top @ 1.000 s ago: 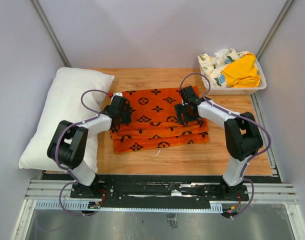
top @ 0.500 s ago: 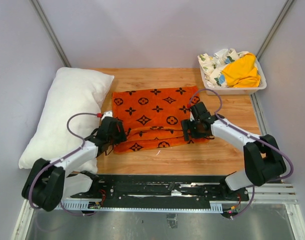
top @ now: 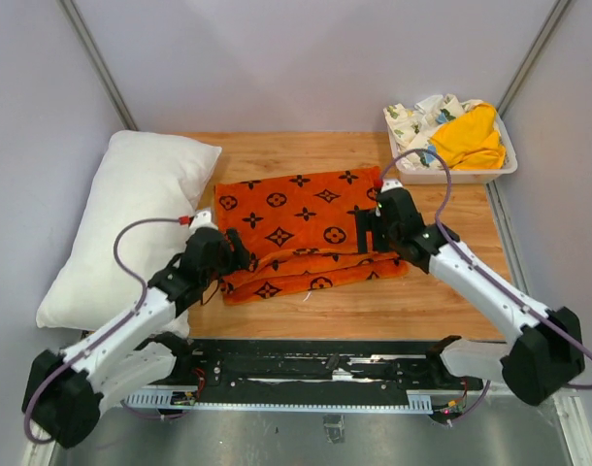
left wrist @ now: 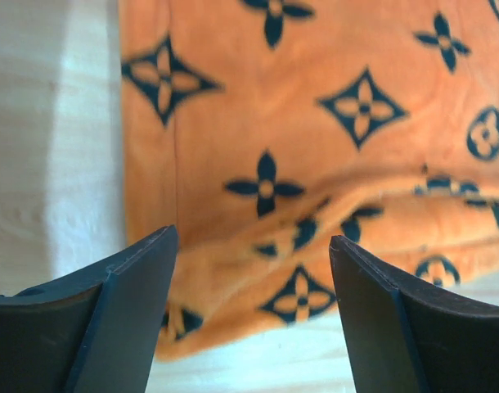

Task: Remove the pillowcase from the pillow
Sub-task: Fold the pillowcase at the center of the board.

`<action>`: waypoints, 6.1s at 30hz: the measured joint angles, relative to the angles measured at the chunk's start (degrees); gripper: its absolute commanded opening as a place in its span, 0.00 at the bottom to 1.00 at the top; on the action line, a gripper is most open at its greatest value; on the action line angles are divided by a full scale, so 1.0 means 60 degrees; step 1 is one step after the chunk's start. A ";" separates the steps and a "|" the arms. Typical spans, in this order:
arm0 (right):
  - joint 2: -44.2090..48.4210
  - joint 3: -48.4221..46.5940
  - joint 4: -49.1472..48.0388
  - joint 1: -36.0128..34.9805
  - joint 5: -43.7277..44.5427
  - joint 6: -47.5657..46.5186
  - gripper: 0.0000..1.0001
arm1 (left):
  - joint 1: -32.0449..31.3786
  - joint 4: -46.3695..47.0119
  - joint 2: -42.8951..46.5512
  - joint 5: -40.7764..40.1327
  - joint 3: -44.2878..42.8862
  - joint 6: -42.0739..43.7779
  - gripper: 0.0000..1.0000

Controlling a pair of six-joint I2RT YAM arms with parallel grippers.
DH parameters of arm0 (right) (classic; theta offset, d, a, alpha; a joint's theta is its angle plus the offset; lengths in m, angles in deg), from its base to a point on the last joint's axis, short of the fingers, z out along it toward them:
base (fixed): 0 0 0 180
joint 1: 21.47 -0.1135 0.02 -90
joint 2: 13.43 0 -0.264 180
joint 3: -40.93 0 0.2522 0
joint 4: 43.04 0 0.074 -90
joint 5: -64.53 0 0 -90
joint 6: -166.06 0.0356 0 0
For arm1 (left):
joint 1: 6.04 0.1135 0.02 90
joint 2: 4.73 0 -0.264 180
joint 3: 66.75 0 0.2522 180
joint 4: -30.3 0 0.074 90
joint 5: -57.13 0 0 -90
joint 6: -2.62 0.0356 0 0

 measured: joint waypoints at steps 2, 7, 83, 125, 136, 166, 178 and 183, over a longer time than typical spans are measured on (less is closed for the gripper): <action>-0.0936 -0.0973 -0.0080 0.0000 0.0219 -0.0109 0.79 | 0.0004 -0.0044 -0.1563 -0.0503 -0.1286 0.0452 0.80; -0.3905 -0.3049 -0.0346 0.0000 0.0193 -0.0390 0.72 | 0.0000 0.0827 -0.5107 -0.0863 -0.3734 0.1366 0.80; -0.0437 0.1049 0.0827 0.4852 -0.3111 0.0324 0.25 | 0.1337 0.1880 -0.7340 0.3191 -0.3628 0.1752 0.85; -0.1195 0.3133 -0.2554 0.5027 -0.4408 0.0732 0.43 | 0.1570 0.1679 -0.7981 0.3155 -0.4229 0.2393 0.82; -0.0455 0.3592 -0.2980 0.5115 -0.4750 0.0699 0.01 | 0.1570 0.1570 -0.7981 0.3158 -0.4240 0.2455 0.82; -0.0918 0.1545 0.3807 0.5482 -0.2262 0.1581 0.72 | 0.1570 0.1530 -0.8047 0.3111 -0.4240 0.2466 0.81; -0.1483 -0.1836 0.2102 0.1515 -0.1410 0.1235 0.10 | -0.0040 0.0882 -0.6717 0.2371 -0.5136 0.3413 0.23; -0.3257 -0.1472 -0.0091 0.0703 -0.3858 0.1100 0.01 | -0.1311 0.1814 -0.5767 0.3719 -0.4135 0.2827 0.18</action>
